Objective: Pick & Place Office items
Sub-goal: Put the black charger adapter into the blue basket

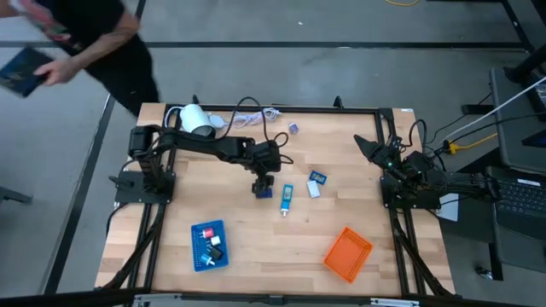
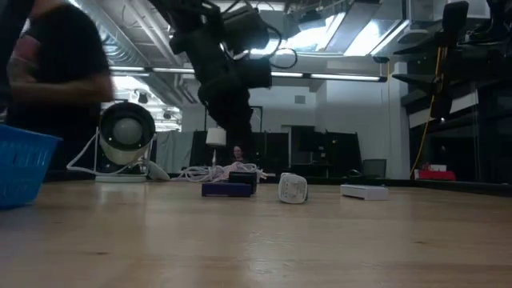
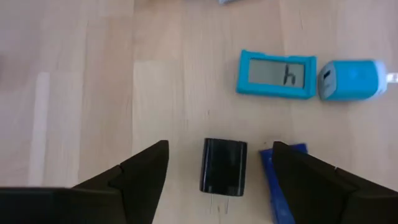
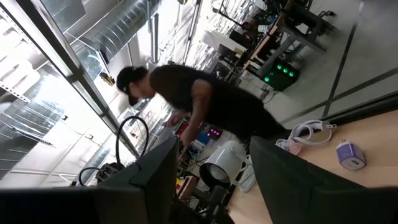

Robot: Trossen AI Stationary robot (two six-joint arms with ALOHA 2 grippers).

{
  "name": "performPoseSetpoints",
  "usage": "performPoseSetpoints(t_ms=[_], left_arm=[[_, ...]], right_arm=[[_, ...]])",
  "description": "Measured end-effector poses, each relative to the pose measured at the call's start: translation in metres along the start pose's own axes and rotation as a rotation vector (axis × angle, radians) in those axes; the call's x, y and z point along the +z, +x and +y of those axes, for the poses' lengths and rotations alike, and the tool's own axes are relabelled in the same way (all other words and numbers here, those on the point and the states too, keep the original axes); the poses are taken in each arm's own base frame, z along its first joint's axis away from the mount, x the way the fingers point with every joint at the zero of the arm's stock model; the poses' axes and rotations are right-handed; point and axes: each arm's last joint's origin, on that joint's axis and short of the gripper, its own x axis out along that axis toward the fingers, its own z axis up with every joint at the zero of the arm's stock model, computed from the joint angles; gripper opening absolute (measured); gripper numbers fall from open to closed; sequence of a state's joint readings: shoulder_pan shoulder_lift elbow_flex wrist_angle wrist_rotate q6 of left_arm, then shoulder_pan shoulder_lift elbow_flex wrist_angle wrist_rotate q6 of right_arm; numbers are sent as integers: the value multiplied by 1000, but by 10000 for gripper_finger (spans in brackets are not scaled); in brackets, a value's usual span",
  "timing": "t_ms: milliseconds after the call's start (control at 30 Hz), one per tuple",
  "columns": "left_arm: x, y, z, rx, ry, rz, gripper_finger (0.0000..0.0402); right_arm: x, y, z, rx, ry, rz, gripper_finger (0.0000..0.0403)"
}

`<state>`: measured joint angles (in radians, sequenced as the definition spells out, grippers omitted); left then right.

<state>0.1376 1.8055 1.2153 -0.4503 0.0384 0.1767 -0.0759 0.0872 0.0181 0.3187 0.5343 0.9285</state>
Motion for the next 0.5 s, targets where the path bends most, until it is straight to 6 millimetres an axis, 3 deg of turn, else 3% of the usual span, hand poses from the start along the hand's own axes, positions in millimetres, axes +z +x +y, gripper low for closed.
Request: performPoseSetpoints(t_ms=[500], left_arm=[[-13, 29, 1, -4, 30, 122, 297]], right_arm=[[-2, 0, -3, -27, -21, 20, 205]])
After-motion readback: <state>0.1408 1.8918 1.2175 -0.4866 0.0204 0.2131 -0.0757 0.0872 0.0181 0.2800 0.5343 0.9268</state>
